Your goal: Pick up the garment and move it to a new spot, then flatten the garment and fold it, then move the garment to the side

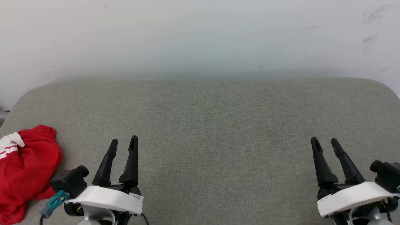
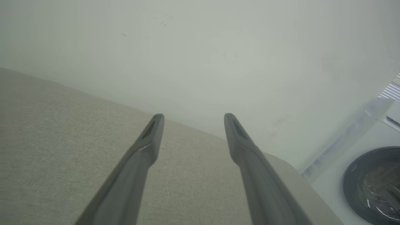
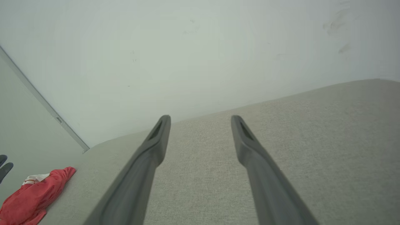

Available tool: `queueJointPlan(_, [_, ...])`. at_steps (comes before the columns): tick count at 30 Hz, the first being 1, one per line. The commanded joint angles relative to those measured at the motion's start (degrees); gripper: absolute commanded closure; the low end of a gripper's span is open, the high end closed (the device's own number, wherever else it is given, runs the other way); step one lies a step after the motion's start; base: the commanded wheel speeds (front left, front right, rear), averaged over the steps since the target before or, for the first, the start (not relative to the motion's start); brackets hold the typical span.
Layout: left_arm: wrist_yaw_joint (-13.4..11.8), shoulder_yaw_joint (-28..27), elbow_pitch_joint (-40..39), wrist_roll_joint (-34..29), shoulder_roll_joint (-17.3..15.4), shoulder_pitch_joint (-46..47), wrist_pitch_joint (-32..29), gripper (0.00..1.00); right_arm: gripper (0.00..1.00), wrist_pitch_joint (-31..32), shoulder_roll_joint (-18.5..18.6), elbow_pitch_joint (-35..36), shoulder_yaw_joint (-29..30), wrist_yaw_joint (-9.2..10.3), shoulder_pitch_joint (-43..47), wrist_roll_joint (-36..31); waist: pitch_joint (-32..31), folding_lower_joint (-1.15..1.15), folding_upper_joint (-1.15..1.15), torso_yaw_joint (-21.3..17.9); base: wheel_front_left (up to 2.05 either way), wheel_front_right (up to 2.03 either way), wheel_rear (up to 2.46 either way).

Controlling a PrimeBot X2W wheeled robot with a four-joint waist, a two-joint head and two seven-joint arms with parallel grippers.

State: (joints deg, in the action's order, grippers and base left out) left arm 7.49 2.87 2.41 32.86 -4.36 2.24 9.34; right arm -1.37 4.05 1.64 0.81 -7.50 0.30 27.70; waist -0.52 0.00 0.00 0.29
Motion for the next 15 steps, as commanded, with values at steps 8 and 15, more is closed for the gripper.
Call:
queueJointPlan(8, [0.0, -0.2, 0.9, -7.9, 0.1, -0.4, 1.5, 0.0, 0.0, 1.3, -0.5, 2.7, 0.9, 0.01, 0.7, -7.3, 0.0, 0.0, 0.0, 0.2, 0.0, 0.0, 0.0])
queueJointPlan(15, [0.0, -0.5, 1.7, -12.1, 0.3, -0.6, 2.2, 0.0, 0.0, 1.8, -0.7, 3.7, 1.2, 0.01, 1.2, -11.2, 0.0, 0.0, 0.0, 0.2, 0.0, 0.0, 0.0])
